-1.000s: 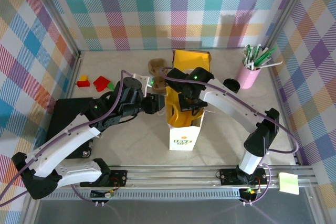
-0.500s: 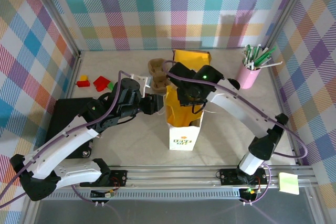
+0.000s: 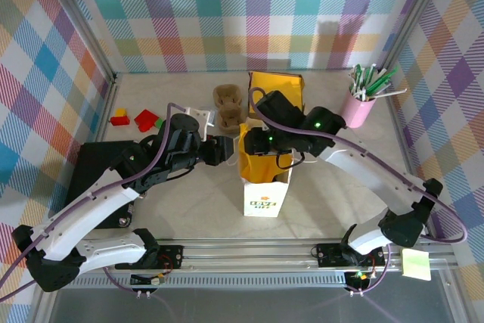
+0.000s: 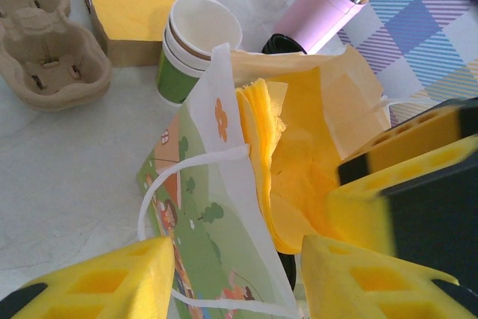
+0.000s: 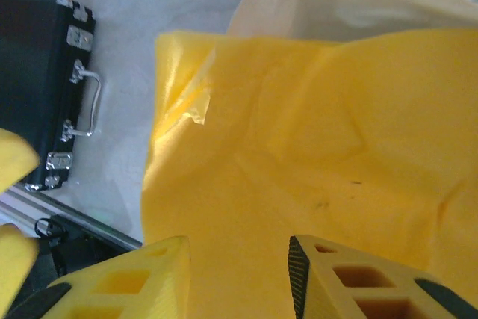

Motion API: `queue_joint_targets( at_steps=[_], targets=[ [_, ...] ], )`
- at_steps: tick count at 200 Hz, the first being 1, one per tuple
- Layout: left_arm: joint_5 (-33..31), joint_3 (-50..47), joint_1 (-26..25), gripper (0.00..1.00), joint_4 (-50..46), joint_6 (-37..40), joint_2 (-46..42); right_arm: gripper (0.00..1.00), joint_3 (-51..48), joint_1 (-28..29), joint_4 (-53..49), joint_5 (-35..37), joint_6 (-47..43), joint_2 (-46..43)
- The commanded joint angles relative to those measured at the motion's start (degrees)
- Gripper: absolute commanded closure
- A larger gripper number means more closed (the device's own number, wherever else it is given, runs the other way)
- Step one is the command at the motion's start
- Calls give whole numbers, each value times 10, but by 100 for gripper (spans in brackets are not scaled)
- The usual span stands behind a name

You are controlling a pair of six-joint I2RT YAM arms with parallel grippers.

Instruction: Pack the takeout coffee

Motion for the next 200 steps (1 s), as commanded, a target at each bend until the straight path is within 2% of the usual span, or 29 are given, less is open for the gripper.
queue_joint_targets(
  at_steps=[1, 19, 49, 83, 109, 134, 153, 200],
  targets=[
    [-8, -7, 5, 52, -3, 9, -15, 59, -15, 3, 34, -34, 11, 9],
    [-9, -8, 6, 52, -5, 9, -15, 62, -27, 3, 33, -28, 12, 15],
    [-10, -11, 5, 52, -4, 7, -18, 73, -29, 3, -3, 30, 5, 26],
    [-11, -12, 5, 52, -4, 7, -17, 75, -46, 3, -10, 56, 1, 41],
    [-11, -13, 5, 52, -4, 6, -17, 73, -45, 2, -12, 60, -4, 43],
    [-11, -11, 6, 52, -7, 7, -16, 64, -31, 2, 3, 53, -13, 13],
    [-12, -11, 5, 52, -6, 7, -18, 61, -19, 2, 6, 39, -16, -6],
    [-11, -12, 5, 52, -3, 6, -16, 59, -39, 3, 49, -47, -6, -45]
  ],
)
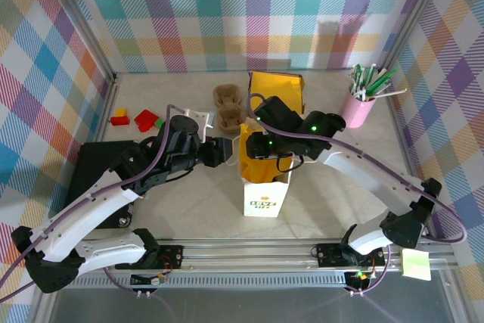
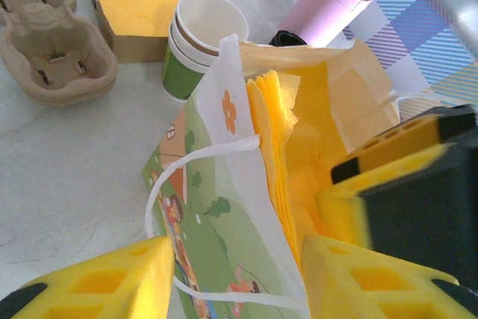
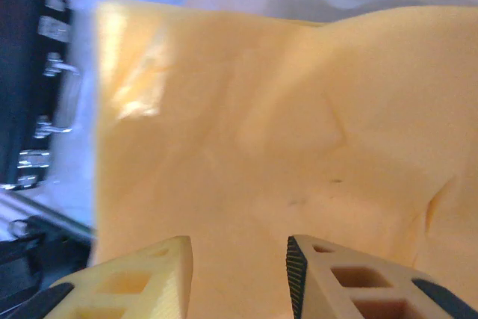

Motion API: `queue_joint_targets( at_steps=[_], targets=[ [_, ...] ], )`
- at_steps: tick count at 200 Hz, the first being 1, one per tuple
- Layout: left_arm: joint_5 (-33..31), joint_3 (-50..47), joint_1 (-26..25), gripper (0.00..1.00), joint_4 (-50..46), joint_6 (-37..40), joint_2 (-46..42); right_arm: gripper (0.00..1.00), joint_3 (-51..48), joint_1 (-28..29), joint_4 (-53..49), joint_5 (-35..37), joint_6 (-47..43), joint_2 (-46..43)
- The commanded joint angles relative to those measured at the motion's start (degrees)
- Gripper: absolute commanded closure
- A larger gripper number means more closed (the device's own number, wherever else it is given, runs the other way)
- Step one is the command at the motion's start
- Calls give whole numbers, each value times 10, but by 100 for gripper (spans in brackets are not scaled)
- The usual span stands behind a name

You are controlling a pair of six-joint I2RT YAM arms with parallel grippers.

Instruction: Pack the takeout coffee

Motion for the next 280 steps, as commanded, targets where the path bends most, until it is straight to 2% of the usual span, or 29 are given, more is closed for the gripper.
queue_joint_targets(
  at_steps=[1, 39, 73, 90, 105, 122, 162, 253, 280],
  targets=[
    [-7, -2, 5, 52, -1, 7, -9, 59, 0, 3, 29, -55, 0, -22],
    [-7, -2, 6, 52, -2, 6, -7, 57, -31, 7, 40, -92, -2, -28],
    [-7, -4, 5, 52, -2, 6, -7, 57, -53, 11, 41, -92, -7, -19],
    [-7, -5, 5, 52, -2, 6, -7, 62, -52, 11, 29, -71, -13, -10],
    [-8, -5, 6, 52, -2, 6, -7, 72, -52, 11, 21, -51, -14, -2],
    [-9, -6, 5, 52, -3, 7, -7, 79, -56, 11, 18, -33, -16, 5],
    [-11, -5, 5, 52, -4, 9, -6, 84, -66, 10, 13, -2, -19, 30],
    [-14, -6, 6, 52, -8, 10, -9, 79, -69, 7, 4, 37, -18, 102],
    [-18, -6, 6, 52, -11, 10, -12, 79, -53, 6, -6, 38, -21, 94]
  ],
)
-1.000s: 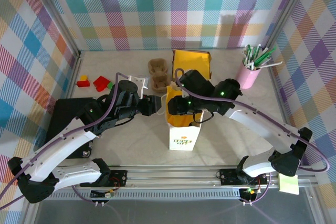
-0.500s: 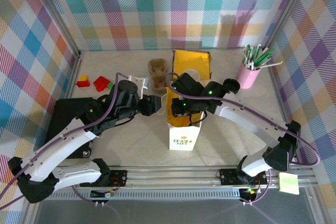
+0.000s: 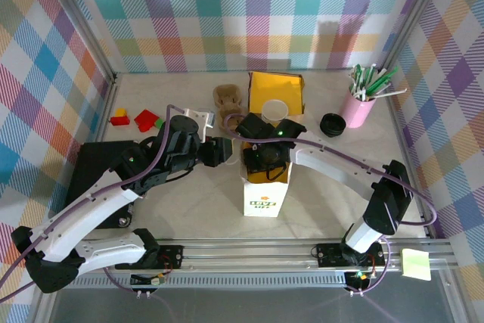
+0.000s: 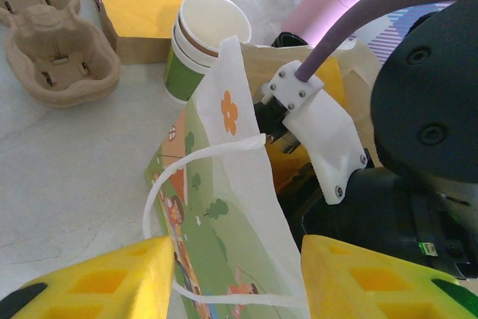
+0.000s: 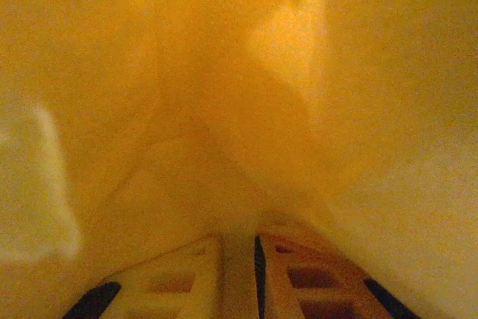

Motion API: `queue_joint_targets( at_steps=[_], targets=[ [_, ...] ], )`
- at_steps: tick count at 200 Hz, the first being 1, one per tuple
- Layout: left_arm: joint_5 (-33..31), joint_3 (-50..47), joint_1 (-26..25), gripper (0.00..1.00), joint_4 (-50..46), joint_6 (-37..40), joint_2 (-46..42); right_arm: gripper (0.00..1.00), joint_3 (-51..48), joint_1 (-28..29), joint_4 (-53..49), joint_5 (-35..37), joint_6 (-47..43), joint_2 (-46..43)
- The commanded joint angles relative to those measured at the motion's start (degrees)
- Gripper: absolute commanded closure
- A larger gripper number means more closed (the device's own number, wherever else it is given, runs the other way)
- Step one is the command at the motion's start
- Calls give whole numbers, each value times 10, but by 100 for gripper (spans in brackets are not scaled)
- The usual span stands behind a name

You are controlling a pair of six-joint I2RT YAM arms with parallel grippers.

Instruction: Pack the takeout coffee

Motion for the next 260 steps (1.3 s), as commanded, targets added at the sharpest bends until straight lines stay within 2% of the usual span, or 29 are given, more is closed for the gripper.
queue_joint_targets(
  at_steps=[1, 42, 68, 95, 116, 155, 188, 220, 237, 260],
  targets=[
    [-13, -6, 6, 52, -11, 10, -12, 79, 24, -1, -20, 12, -6, -9],
    [-13, -3, 5, 52, -8, 10, -7, 77, 76, -1, -36, 5, -24, -52],
    [-22, -3, 5, 52, -7, 18, -4, 70, 107, -1, -46, 10, -39, -87],
    [-93, 0, 8, 51, -10, 46, -9, 58, 109, -4, -40, 61, -63, -146],
    [-149, 3, 26, 49, 3, 68, -18, 49, 83, -27, -23, 103, -87, -203],
    [-268, -35, 81, 36, 75, 112, -50, 39, -18, -166, 39, 103, -126, -327],
    [-346, -100, 168, 12, 152, 136, -64, 22, -154, -308, 136, 125, -174, -411],
    [-375, -195, 253, 3, 283, 196, -49, 0, -277, -454, 229, 77, -168, -413],
    [-379, -247, 297, 0, 341, 203, -39, 1, -347, -501, 304, 60, -168, -397],
    [-370, -317, 352, 0, 420, 206, -21, 1, -421, -519, 418, 60, -194, -359]
  ],
)
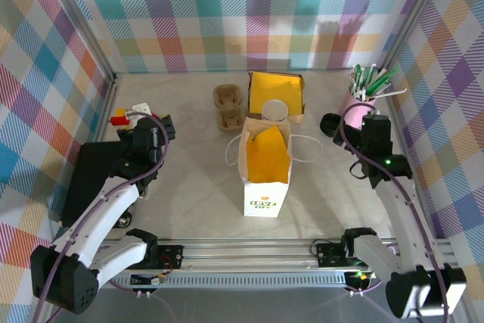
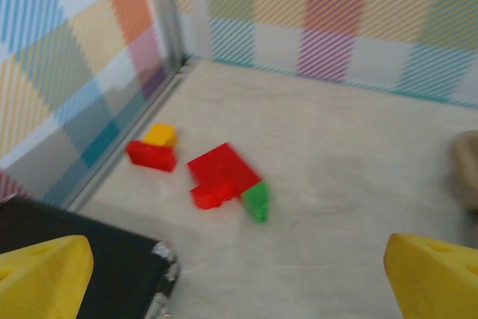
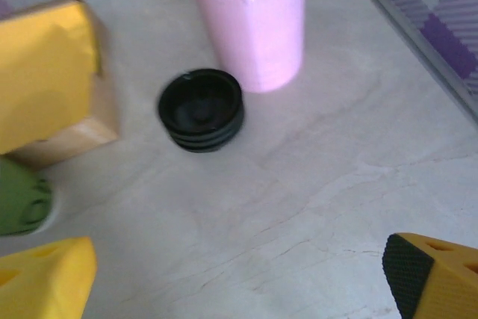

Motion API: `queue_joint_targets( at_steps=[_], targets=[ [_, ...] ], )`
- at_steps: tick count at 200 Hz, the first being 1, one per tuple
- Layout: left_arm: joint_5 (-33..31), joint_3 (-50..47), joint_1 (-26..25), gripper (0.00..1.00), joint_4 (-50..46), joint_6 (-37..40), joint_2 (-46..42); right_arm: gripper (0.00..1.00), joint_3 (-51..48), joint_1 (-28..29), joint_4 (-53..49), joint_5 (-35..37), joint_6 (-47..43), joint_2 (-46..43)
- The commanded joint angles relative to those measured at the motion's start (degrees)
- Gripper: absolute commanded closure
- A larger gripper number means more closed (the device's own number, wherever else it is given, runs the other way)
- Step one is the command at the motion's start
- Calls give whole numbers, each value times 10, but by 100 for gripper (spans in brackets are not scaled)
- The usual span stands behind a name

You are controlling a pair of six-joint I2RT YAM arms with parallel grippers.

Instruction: Pack the takeout coffee

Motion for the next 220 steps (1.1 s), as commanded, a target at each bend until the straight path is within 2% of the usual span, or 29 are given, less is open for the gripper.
queue_joint_targets(
  at_steps=[1, 23, 75, 109, 118, 140, 148, 159, 195, 220],
  targets=[
    [-18, -57, 46, 0, 129, 24, 12, 1, -58, -15, 155, -20, -30, 27],
    [11, -103, 80, 0, 193, 13, 49, 1, -135, -15, 308, -36, -85, 65],
    [112, -164, 124, 0, 320, 14, 149, 1, -222, -15, 592, -95, -163, 193],
    [164, -203, 150, 0, 457, 6, 212, 1, -223, -14, 680, -159, -203, 255],
    [192, -199, 151, 0, 452, 3, 218, 1, -222, -15, 695, -169, -205, 268],
    [241, -241, 151, 0, 592, 21, 265, 1, -243, -14, 778, -180, -211, 324],
    [268, -252, 151, 0, 614, 30, 268, 1, -254, -14, 820, -174, -209, 340],
    [272, -264, 151, 0, 644, 32, 276, 1, -246, -15, 785, -173, -207, 331],
    [275, -244, 141, 0, 667, 50, 332, 1, -245, -15, 788, -172, -206, 335],
    [255, -217, 128, 0, 609, 57, 330, 1, -240, -19, 779, -179, -203, 335]
  ],
)
